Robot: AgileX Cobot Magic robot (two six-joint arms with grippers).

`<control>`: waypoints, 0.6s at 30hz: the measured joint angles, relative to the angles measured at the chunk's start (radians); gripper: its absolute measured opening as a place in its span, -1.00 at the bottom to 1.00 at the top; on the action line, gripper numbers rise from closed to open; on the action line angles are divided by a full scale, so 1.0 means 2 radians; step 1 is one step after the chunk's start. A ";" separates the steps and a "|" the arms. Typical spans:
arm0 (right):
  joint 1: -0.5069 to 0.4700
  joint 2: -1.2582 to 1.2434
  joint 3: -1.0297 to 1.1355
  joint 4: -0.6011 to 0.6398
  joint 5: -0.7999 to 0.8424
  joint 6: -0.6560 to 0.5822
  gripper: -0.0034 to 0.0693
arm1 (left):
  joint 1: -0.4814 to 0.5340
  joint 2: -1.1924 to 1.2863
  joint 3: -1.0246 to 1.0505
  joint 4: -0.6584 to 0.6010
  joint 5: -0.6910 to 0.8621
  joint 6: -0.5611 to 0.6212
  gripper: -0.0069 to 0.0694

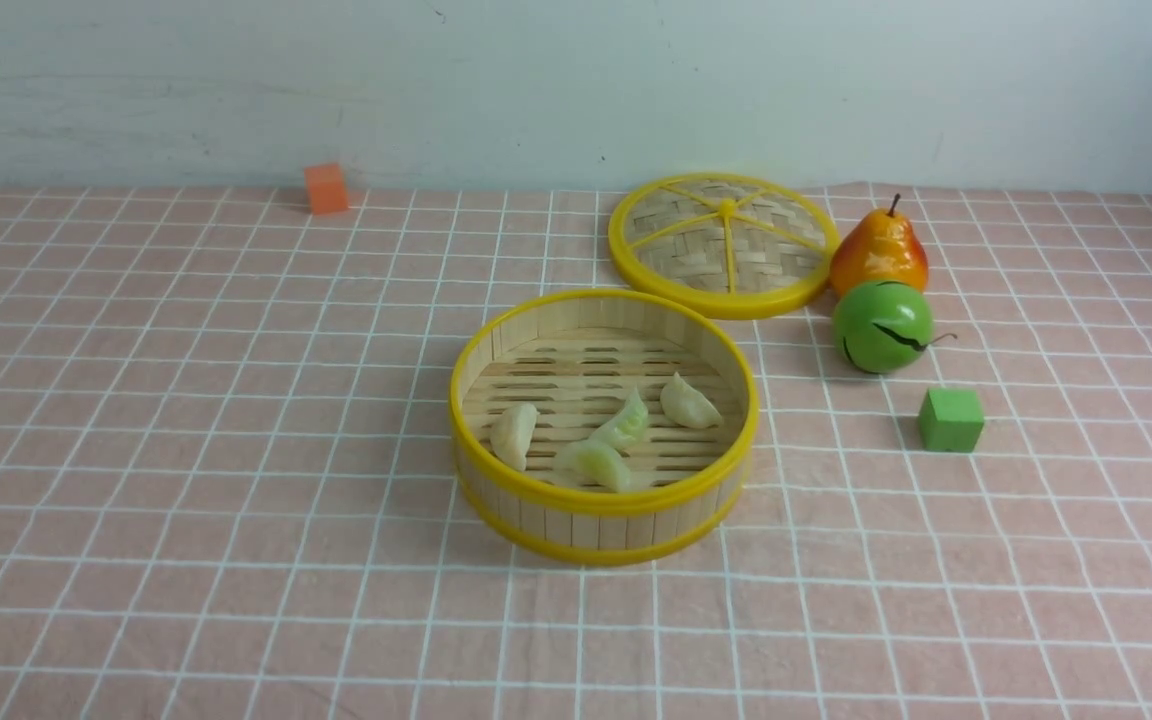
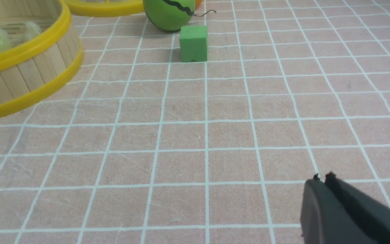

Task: Put the dumplings into the steamer on the table with the pink tablecloth.

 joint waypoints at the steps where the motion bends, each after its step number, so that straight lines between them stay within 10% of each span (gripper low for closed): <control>1: 0.000 0.000 0.000 0.000 0.000 0.000 -0.87 | 0.002 0.000 0.004 0.000 0.001 0.000 -0.86; 18: 0.000 0.000 0.000 0.000 0.000 0.000 -0.83 | 0.008 0.000 0.016 0.000 0.075 0.000 -0.86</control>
